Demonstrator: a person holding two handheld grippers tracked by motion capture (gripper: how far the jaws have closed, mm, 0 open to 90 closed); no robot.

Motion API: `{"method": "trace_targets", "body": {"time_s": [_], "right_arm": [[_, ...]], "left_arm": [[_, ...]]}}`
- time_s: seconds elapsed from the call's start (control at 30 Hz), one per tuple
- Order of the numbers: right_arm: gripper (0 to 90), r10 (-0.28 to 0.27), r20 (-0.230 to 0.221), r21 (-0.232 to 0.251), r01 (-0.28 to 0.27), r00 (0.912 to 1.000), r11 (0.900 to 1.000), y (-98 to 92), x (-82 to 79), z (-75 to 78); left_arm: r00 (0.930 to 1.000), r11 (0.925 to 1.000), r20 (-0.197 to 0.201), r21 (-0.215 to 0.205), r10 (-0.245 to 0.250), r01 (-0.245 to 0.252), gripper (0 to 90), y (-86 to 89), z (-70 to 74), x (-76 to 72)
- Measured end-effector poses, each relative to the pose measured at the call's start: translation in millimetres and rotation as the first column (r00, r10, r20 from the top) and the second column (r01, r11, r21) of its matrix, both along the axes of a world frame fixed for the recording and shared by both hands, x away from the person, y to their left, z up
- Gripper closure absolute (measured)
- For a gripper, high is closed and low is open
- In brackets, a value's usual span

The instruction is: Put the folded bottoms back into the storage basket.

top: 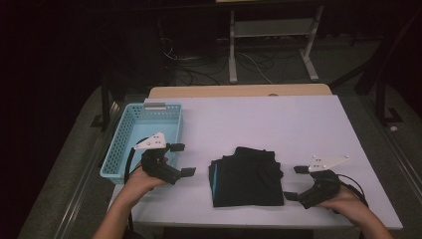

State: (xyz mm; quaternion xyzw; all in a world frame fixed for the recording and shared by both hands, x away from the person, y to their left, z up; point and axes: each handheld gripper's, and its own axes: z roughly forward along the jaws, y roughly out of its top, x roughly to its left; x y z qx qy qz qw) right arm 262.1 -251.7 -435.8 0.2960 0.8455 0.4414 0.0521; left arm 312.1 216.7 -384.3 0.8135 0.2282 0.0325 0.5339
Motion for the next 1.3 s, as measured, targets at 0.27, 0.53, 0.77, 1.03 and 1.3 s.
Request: {"method": "trace_targets", "body": {"time_s": [0.27, 0.53, 0.77, 1.03, 1.3], "right_arm": [[0.0, 0.019, 0.001, 0.006, -0.019, 0.9998, 1.0, 4.8, -1.1, -0.7], [0.0, 0.025, 0.01, 0.006, -0.025, 0.9996, 1.0, 6.3, -3.0, -1.1], [0.0, 0.031, 0.006, 0.004, -0.031, 0.9995, 1.0, 6.9, -2.7, -1.4], [0.0, 0.032, 0.006, 0.002, -0.032, 0.9995, 0.999, 7.4, -2.5, -2.2], [0.0, 0.036, 0.0, -0.001, -0.036, 0.9994, 0.999, 7.3, -2.2, -2.5]], "left_arm": [[0.9999, 0.9998, 0.001, -0.016, -0.014, 0.014, 0.0, -5.8, 2.7, -3.1], [0.9985, 0.9985, -0.013, -0.01, -0.053, 0.053, 0.0, -22.4, 0.0, -8.2], [0.9973, 0.9975, -0.023, -0.012, -0.07, 0.07, 0.0, -33.1, -2.1, -11.6], [0.9964, 0.997, -0.036, -0.007, -0.077, 0.077, 0.0, -45.4, -5.7, -14.6], [0.9958, 0.9966, -0.042, 0.008, -0.081, 0.082, 0.0, -56.3, -12.0, -15.9]]}}
